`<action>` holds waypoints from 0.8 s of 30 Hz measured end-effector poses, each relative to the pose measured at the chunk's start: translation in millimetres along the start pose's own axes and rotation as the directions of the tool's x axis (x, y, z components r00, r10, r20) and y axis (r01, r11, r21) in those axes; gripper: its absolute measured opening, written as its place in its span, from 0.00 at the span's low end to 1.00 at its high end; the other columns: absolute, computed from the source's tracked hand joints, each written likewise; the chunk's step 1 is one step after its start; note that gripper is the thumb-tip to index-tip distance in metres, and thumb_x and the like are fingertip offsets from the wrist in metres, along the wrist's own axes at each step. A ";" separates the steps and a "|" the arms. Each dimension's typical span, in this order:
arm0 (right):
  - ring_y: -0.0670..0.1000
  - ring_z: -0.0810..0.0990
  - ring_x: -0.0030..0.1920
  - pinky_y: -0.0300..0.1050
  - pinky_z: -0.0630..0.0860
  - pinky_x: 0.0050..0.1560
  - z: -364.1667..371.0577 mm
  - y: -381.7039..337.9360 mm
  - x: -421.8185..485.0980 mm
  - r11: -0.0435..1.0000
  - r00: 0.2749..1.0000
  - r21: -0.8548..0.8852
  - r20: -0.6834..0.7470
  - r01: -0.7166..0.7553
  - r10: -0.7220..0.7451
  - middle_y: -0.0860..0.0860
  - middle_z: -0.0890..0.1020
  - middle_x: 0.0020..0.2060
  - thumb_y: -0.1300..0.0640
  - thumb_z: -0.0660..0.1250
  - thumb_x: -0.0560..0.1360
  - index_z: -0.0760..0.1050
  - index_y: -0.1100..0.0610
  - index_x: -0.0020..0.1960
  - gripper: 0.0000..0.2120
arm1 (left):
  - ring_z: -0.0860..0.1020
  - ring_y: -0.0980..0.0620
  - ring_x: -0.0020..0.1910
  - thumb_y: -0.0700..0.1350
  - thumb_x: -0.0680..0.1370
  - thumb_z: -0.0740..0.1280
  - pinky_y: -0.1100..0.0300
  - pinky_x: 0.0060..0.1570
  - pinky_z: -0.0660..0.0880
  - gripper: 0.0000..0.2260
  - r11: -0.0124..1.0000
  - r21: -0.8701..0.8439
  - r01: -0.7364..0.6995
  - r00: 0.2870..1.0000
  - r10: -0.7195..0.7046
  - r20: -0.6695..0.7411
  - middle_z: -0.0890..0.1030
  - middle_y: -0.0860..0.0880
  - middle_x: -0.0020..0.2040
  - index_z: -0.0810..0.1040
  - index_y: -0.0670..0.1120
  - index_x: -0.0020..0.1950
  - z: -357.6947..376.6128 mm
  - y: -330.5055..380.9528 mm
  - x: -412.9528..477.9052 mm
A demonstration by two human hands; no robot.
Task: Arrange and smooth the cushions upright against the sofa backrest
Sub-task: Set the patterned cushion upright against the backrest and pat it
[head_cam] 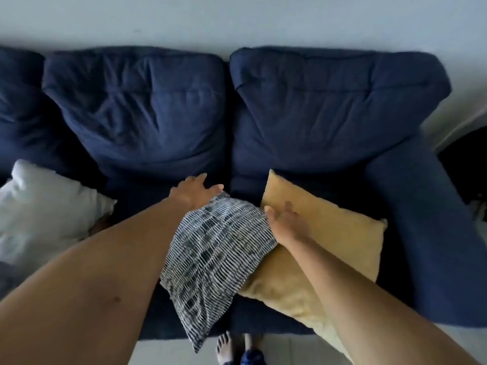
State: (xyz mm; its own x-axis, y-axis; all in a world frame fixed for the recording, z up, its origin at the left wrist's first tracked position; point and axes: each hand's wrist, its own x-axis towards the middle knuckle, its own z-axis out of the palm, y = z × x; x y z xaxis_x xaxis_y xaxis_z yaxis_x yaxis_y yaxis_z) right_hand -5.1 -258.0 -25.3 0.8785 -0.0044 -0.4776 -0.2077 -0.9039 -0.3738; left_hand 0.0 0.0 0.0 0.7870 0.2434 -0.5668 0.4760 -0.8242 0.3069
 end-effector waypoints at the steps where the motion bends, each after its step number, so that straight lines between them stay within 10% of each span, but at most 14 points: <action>1: 0.64 0.71 0.69 0.56 0.69 0.65 12.8 2.2 -1.9 1.000 0.999 -0.010 0.030 -0.030 0.030 0.63 0.70 0.71 0.31 0.48 0.78 0.50 0.57 0.80 0.40 | 0.57 0.41 0.79 0.74 0.76 0.54 0.41 0.75 0.56 0.41 0.999 0.023 0.029 0.999 -0.030 0.026 0.56 0.45 0.82 0.52 0.53 0.82 11.1 -6.6 5.8; 11: 0.65 0.60 0.73 0.61 0.65 0.71 116.5 3.5 8.5 0.967 1.000 0.252 0.020 -0.024 0.020 0.63 0.56 0.75 0.28 0.59 0.72 0.35 0.50 0.79 0.50 | 0.55 0.41 0.80 0.80 0.71 0.46 0.30 0.73 0.46 0.43 0.983 0.023 0.182 0.977 -0.183 0.108 0.57 0.45 0.82 0.51 0.59 0.81 104.5 -74.2 75.1; 18: 0.62 0.51 0.77 0.57 0.56 0.74 145.8 -5.4 10.8 0.939 0.998 0.341 -0.057 0.039 -0.021 0.59 0.48 0.79 0.32 0.59 0.75 0.32 0.49 0.79 0.48 | 0.66 0.36 0.74 0.83 0.67 0.44 0.37 0.71 0.59 0.44 0.978 -0.017 0.209 0.978 -0.208 0.017 0.66 0.39 0.77 0.49 0.65 0.80 130.1 -96.9 94.2; 24: 0.61 0.67 0.72 0.54 0.67 0.69 135.2 -14.0 11.6 0.911 0.995 0.400 -0.031 0.095 -0.090 0.54 0.49 0.80 0.48 0.64 0.79 0.35 0.45 0.79 0.43 | 0.70 0.38 0.72 0.73 0.77 0.52 0.44 0.70 0.66 0.37 0.968 -0.151 0.201 0.978 -0.189 0.089 0.70 0.42 0.76 0.50 0.58 0.82 143.2 -96.3 71.6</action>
State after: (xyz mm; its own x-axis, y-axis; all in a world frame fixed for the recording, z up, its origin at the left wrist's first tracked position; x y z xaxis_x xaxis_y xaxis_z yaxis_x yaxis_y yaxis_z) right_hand -50.2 -187.6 -133.1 0.9065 0.0636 -0.4173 -0.2784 -0.6531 -0.7042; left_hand -45.7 23.6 -179.6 0.6446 0.3485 -0.6804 0.6781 -0.6717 0.2983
